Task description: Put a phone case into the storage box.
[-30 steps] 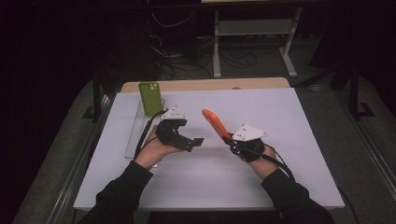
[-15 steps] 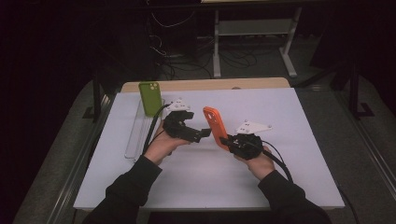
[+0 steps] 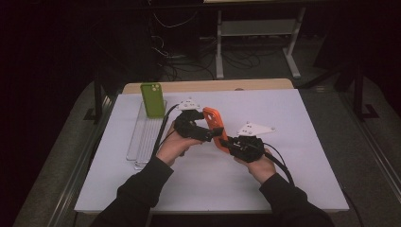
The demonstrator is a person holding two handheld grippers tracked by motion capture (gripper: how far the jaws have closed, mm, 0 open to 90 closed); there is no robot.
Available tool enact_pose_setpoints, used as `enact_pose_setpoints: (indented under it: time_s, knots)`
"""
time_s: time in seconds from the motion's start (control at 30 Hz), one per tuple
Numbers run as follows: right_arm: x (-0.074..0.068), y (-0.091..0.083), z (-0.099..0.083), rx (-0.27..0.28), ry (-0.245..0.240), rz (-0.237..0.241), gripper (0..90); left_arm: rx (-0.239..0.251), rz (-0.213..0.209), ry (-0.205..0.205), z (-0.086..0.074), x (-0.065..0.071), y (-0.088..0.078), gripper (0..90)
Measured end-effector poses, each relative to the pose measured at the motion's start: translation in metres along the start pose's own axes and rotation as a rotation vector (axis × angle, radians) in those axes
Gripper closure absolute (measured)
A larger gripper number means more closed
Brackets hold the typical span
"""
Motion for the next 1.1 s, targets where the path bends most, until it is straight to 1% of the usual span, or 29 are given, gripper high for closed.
enact_pose_setpoints:
  time_s: [0.03,0.13,0.17,0.3,0.33,0.37,0.4,0.47,0.67,0.73,0.77,0.9,0.97,1.0,1.03,1.1]
  knots:
    - [-0.0005,0.0006,0.0003,0.004,-0.001,0.001,78.1,0.006,-0.002,-0.008,0.0005,0.0004,0.0003,0.0]
    - [-0.0028,0.0022,0.0000,0.004,-0.001,0.008,78.1,0.010,-0.008,-0.009,0.0000,0.0020,0.0025,0.0]
    - [-0.0037,0.0028,0.0000,0.004,-0.008,0.010,78.1,0.010,-0.010,-0.008,-0.0004,0.0025,0.0034,0.0]
    - [-0.0056,0.0042,-0.0008,-0.002,-0.007,0.015,78.1,0.012,-0.003,-0.010,-0.0010,0.0024,0.0053,0.0]
    - [-0.0052,0.0043,-0.0009,-0.001,-0.009,0.015,78.2,0.012,-0.002,-0.017,-0.0013,0.0025,0.0059,0.0]
    - [-0.0050,0.0043,-0.0008,0.000,-0.010,0.014,78.1,0.009,0.004,-0.012,-0.0017,0.0016,0.0060,0.0]
    - [-0.0050,0.0042,-0.0008,-0.001,-0.011,0.014,78.1,0.016,0.012,-0.013,-0.0015,0.0013,0.0061,0.1]
    - [-0.0054,0.0043,-0.0011,-0.003,-0.015,0.013,78.1,0.021,0.032,-0.009,-0.0015,0.0000,0.0052,4.7]
    - [-0.0061,0.0049,-0.0014,-0.003,-0.022,0.016,78.2,0.040,0.016,-0.031,-0.0001,0.0002,0.0052,7.4]
    - [-0.0065,0.0053,-0.0020,-0.007,-0.023,0.016,78.2,0.043,0.008,-0.029,-0.0007,-0.0003,0.0049,8.9]
    - [-0.0065,0.0057,-0.0024,-0.007,-0.028,0.014,78.2,0.044,0.008,-0.044,-0.0012,0.0000,0.0049,9.6]
    - [-0.0067,0.0064,-0.0045,-0.017,-0.035,0.015,78.2,0.043,0.002,-0.023,-0.0025,-0.0006,0.0043,11.2]
    - [-0.0066,0.0067,-0.0044,-0.015,-0.035,0.016,78.1,0.052,0.003,-0.025,-0.0016,0.0004,0.0044,11.7]
    - [-0.0066,0.0070,-0.0043,-0.012,-0.035,0.015,78.1,0.056,0.002,-0.012,-0.0010,0.0008,0.0041,11.8]
    - [-0.0067,0.0071,-0.0041,-0.012,-0.035,0.015,77.9,0.058,0.007,-0.010,-0.0007,0.0013,0.0037,12.0]
    - [-0.0069,0.0071,-0.0042,-0.014,-0.035,0.015,77.6,0.057,0.012,0.019,-0.0002,0.0012,0.0031,12.3]
Point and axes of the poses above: each handheld gripper's, and its own axes: y roughly forward along the jaws, z roughly out of its top, x roughly to its right, the point moved 8 cm from there along y, roughly forward along the jaws, and after that the axes turned 4 degrees about z, right-handed, at the moved point
